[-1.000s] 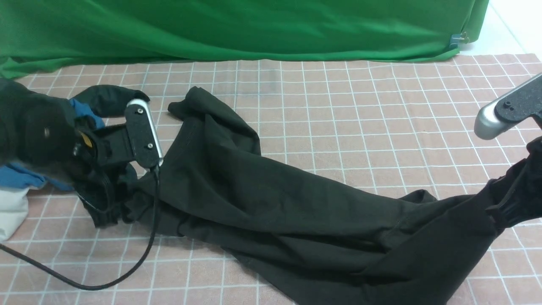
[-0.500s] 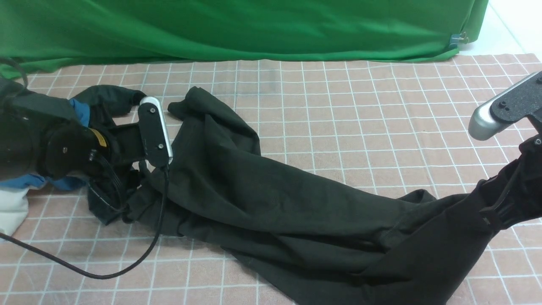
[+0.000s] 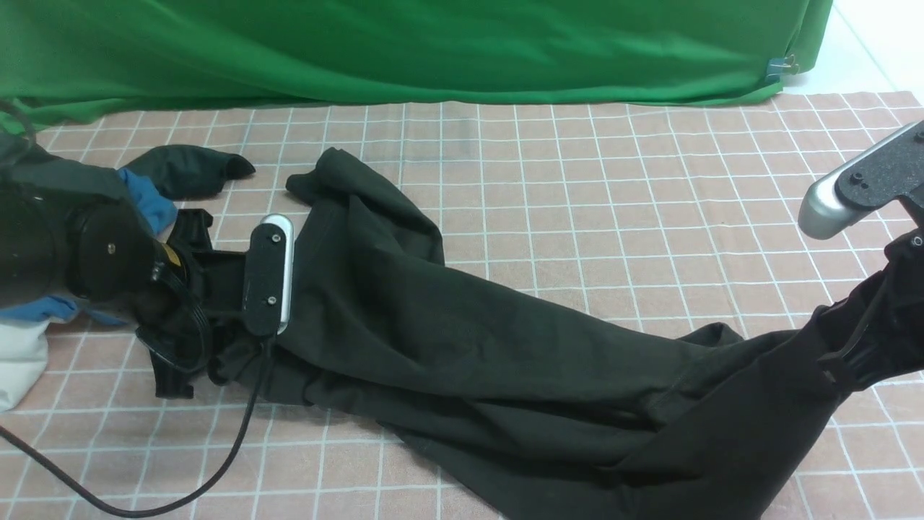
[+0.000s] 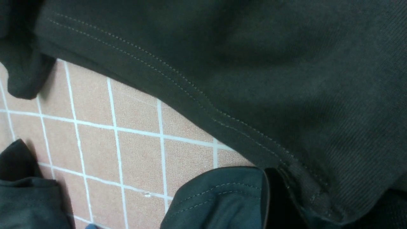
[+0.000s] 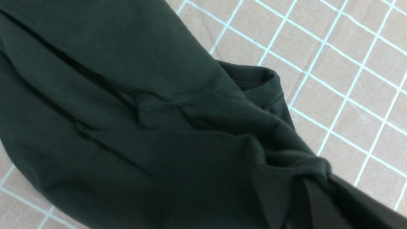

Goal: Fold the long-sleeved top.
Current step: Spread the long sleeves with your arms and place them on the tabletop

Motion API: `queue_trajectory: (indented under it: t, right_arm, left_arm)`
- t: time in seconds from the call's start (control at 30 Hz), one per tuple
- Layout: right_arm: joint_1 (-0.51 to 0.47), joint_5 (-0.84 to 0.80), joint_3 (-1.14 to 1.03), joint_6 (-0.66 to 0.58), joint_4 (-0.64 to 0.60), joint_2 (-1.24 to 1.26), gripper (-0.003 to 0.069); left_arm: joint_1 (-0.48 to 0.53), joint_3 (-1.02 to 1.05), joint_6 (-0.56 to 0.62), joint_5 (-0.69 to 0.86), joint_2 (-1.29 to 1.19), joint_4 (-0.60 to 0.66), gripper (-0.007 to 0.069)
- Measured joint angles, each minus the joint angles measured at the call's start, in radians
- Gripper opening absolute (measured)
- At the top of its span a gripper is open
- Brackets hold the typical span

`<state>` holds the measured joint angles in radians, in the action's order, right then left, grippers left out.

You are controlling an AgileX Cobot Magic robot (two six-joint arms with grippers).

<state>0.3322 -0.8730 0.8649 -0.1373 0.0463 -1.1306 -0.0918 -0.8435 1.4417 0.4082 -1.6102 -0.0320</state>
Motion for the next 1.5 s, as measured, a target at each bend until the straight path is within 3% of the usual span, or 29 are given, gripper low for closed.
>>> queue_trajectory:
  t: [0.13, 0.27, 0.37, 0.63, 0.77, 0.97, 1.13, 1.3, 1.5]
  right_arm:
    - [0.0, 0.0, 0.0, 0.0, 0.0, 0.0, 0.0032]
    - [0.0, 0.0, 0.0, -0.001, -0.001, 0.0, 0.0032]
    - [0.0, 0.0, 0.0, -0.002, -0.001, 0.0, 0.0032]
    - [0.0, 0.0, 0.0, -0.002, 0.001, 0.0, 0.0031]
    - [0.0, -0.006, 0.01, -0.002, 0.003, 0.0, 0.0031]
    - [0.0, -0.013, 0.1, -0.008, 0.015, 0.0, 0.0031]
    - [0.0, -0.014, 0.201, -0.012, 0.114, 0.0, 0.0031]
    - [0.0, -0.011, 0.323, -0.012, 0.154, -0.001, 0.0031]
    - [0.0, -0.01, 0.41, -0.012, 0.159, 0.005, 0.0031]
  left_arm:
    - [0.0, 0.0, 0.008, 0.0, 0.0, 0.003, 0.0261]
    - [0.0, 0.0, -0.002, 0.003, 0.011, 0.005, 0.0169]
    - [0.0, 0.0, -0.02, 0.018, 0.06, 0.009, 0.0059]
    - [0.0, 0.001, -0.118, 0.033, 0.316, 0.011, 0.005]
    - [0.0, -0.011, -0.301, 0.095, 0.47, 0.008, 0.005]
    - [0.0, -0.103, -0.712, 0.383, 0.644, -0.005, 0.005]
    - [0.0, -0.209, -0.932, 0.531, 0.74, -0.1, 0.005]
    - [0.0, -0.385, -1.051, 0.598, 0.78, -0.202, 0.005]
    - [0.0, -0.53, -1.111, 0.726, 0.766, -0.205, 0.005]
